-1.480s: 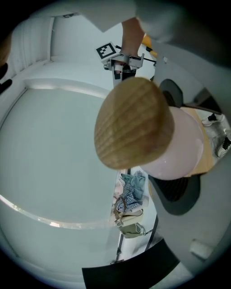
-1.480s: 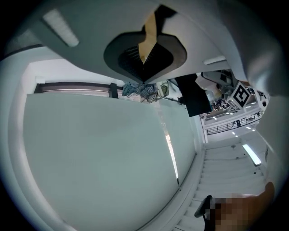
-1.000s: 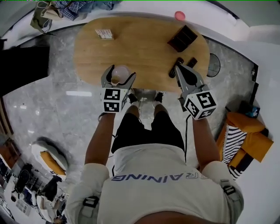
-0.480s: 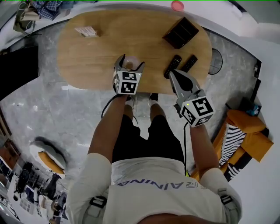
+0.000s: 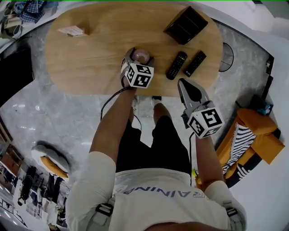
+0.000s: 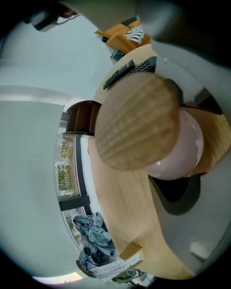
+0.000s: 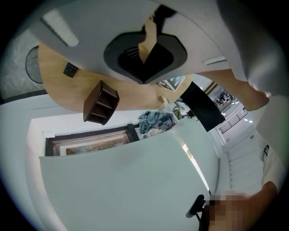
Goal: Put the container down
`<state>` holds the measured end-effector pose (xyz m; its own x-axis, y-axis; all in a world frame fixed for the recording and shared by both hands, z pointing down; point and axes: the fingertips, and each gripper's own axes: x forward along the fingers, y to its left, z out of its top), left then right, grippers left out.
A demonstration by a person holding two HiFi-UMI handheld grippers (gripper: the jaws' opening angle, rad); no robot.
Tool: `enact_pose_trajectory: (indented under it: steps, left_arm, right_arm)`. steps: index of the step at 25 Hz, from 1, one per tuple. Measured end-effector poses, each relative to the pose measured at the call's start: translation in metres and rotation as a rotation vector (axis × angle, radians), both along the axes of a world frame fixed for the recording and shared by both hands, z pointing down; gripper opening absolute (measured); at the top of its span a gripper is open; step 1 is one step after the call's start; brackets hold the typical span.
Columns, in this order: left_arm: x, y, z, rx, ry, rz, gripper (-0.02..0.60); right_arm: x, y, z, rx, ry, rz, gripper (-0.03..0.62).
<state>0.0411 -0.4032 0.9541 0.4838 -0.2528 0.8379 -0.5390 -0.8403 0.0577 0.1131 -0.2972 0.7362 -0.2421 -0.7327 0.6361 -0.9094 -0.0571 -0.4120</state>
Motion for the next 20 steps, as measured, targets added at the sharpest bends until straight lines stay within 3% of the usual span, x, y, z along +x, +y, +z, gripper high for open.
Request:
enact_pose_trajectory:
  steps: [6, 9, 14, 17, 20]
  left_arm:
    - [0.001, -0.001, -0.001, -0.021, 0.004, -0.013, 0.416]
    - [-0.001, 0.001, -0.023, -0.066, 0.067, -0.035, 0.443]
    - [-0.022, 0.011, -0.094, -0.079, 0.163, -0.024, 0.454]
    - [-0.042, 0.014, -0.145, -0.091, 0.23, -0.075, 0.44]
    - [-0.062, 0.012, -0.207, -0.074, 0.298, -0.142, 0.385]
  right_arm:
    - [0.001, 0.009, 0.0, 0.0, -0.016, 0.001, 0.014]
    - [0.001, 0.012, -0.013, 0.011, -0.02, -0.001, 0.014]
    - [0.002, 0.004, -0.049, 0.054, -0.028, 0.011, 0.014]
    - [-0.001, -0.006, -0.079, 0.098, -0.021, 0.007, 0.014]
    - [-0.006, -0.008, -0.107, 0.118, -0.017, -0.001, 0.014]
